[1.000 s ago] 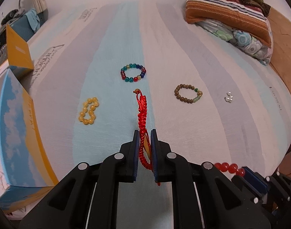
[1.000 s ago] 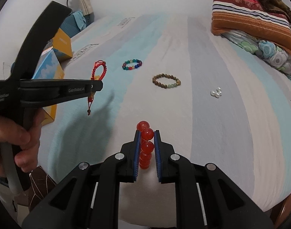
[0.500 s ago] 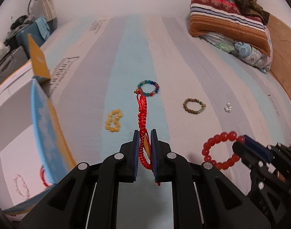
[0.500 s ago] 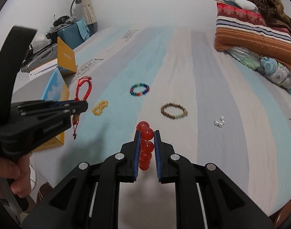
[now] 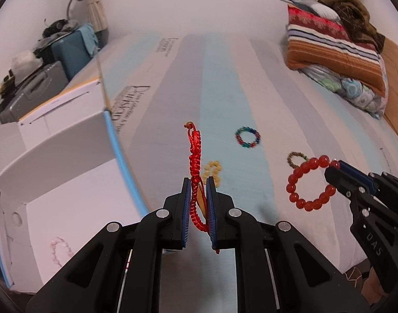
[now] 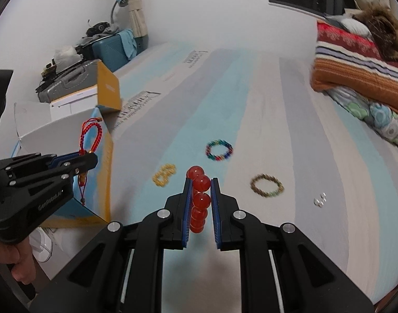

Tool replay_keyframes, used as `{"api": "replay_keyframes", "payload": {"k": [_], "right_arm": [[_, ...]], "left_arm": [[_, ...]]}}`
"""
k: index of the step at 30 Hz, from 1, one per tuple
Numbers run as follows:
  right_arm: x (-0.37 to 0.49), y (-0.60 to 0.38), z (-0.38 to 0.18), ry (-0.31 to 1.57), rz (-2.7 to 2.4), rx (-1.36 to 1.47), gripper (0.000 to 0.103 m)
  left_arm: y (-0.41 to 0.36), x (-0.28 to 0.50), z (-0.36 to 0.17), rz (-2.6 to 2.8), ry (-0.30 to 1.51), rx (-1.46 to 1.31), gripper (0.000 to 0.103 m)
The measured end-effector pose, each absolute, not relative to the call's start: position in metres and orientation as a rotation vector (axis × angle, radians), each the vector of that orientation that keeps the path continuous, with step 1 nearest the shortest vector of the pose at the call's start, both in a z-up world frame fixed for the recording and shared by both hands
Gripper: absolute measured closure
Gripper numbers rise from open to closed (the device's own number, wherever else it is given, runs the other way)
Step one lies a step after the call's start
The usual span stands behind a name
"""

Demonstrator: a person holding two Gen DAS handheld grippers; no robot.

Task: Organize jewelry
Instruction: 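Carry the cord bracelet with the left tool while the right tool carries the beaded one to the box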

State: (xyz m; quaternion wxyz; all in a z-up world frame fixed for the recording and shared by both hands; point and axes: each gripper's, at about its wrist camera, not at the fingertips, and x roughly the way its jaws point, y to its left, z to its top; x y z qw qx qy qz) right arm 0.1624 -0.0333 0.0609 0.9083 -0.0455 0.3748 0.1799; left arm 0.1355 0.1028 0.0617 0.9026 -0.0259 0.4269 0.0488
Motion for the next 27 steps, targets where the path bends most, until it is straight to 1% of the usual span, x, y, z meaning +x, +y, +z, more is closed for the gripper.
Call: {"api": "replay_keyframes", "payload": {"k": [10,20,27], "right_arm": [[0.164,0.030,0.097,0.731,0.446,-0.120,0.090],[0.156,0.090,0.111,0.718,0.525,-0.130,0.090],[0.138,0.137,0.111,0.715,0.609,-0.168,0.090]], "left_arm": [[0.167,0.118,0.084,0.193,0.854,-0.103,0.091],[0.238,0.083,0.092,0.305,0.837,-0.145,0.091],[0.285,0.057,0.084,0.374,0.861,-0.183,0.091]]}}
